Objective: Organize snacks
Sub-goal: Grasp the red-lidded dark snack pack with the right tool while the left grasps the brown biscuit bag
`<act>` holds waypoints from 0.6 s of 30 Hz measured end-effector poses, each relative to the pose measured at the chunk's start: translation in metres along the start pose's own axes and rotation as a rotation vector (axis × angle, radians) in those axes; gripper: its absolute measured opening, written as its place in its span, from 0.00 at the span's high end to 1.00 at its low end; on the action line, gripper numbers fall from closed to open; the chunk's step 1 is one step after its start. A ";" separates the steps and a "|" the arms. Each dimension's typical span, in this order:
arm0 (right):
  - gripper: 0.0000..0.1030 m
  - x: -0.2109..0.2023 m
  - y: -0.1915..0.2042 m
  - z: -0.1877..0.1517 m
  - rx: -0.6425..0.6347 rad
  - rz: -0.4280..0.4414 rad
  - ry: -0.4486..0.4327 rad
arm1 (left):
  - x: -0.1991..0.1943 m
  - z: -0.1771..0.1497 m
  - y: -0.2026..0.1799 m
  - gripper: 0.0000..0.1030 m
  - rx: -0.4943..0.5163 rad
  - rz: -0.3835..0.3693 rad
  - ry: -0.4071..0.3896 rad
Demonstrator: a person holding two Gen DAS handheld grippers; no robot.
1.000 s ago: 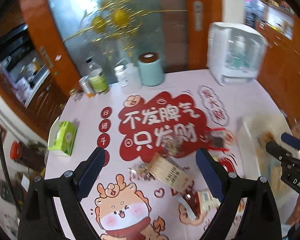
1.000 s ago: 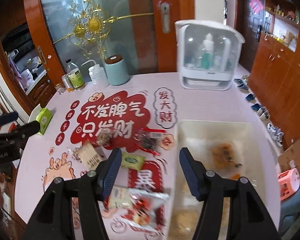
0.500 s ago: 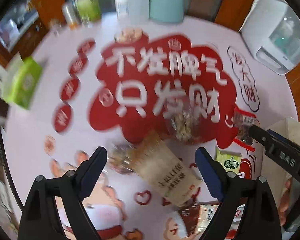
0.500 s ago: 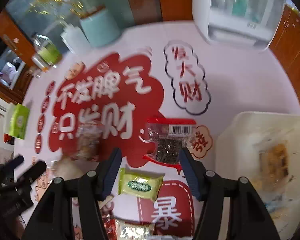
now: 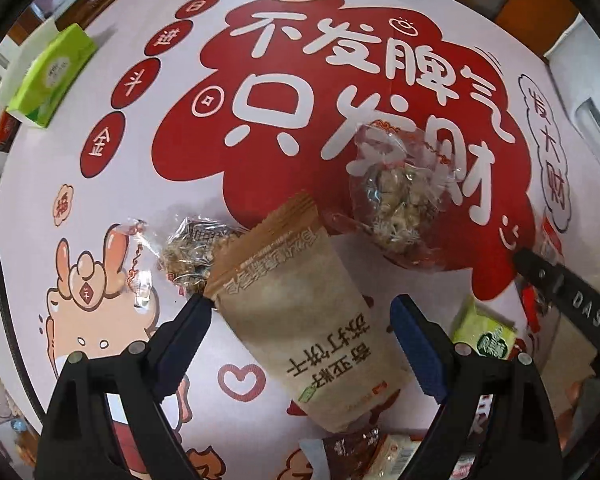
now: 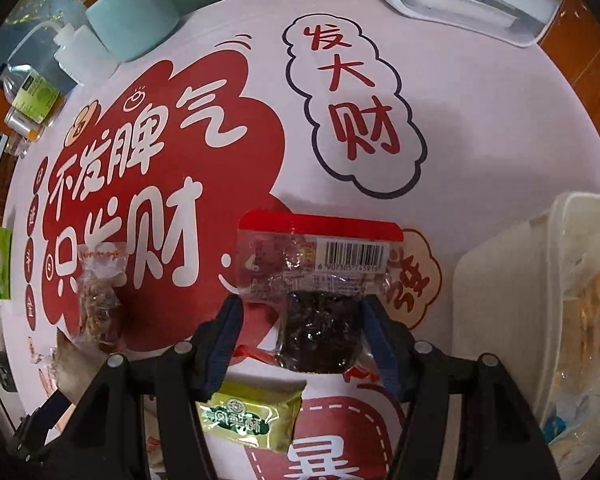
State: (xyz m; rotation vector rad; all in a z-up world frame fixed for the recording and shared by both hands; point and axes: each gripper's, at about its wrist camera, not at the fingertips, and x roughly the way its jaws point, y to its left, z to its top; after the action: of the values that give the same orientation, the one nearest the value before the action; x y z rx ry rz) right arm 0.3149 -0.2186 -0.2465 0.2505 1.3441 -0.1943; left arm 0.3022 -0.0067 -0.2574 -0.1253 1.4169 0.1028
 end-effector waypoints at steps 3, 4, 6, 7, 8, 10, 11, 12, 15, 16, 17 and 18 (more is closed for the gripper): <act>0.47 0.001 0.008 -0.004 -0.037 -0.023 -0.012 | 0.003 -0.004 -0.008 0.13 0.008 0.036 -0.002; 0.49 0.001 0.010 -0.006 -0.049 -0.033 -0.017 | 0.005 -0.006 -0.011 0.13 0.004 0.042 0.011; 0.56 0.000 0.011 -0.011 -0.066 -0.032 -0.020 | 0.012 -0.013 -0.010 0.14 -0.019 0.012 0.067; 0.56 -0.001 0.012 -0.015 -0.077 -0.030 -0.021 | 0.013 -0.017 -0.010 0.14 -0.033 -0.007 0.083; 0.56 -0.002 0.012 -0.020 -0.084 -0.016 -0.018 | 0.014 -0.019 -0.009 0.14 -0.045 -0.020 0.092; 0.56 -0.002 0.013 -0.024 -0.107 -0.017 -0.027 | 0.018 -0.026 -0.012 0.14 -0.041 -0.014 0.087; 0.57 -0.003 0.014 -0.029 -0.120 -0.022 -0.035 | 0.020 -0.028 -0.012 0.16 -0.037 -0.010 0.088; 0.57 -0.003 0.015 -0.032 -0.128 -0.024 -0.038 | 0.019 -0.031 -0.015 0.18 -0.024 0.000 0.070; 0.58 -0.007 0.013 -0.038 -0.135 0.003 -0.030 | 0.012 -0.038 -0.021 0.37 0.012 -0.022 0.029; 0.59 -0.009 0.012 -0.041 -0.139 0.009 -0.032 | 0.012 -0.039 -0.023 0.40 0.022 -0.040 0.030; 0.60 -0.012 0.009 -0.041 -0.142 0.012 -0.036 | 0.010 -0.042 -0.024 0.40 0.032 -0.054 0.027; 0.60 -0.016 0.008 -0.045 -0.143 0.021 -0.045 | 0.007 -0.046 -0.025 0.40 0.040 -0.057 0.023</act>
State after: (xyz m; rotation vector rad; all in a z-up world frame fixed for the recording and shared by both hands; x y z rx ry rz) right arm 0.2716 -0.1979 -0.2392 0.1391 1.3042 -0.0847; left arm 0.2618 -0.0383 -0.2707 -0.1341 1.4368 0.0265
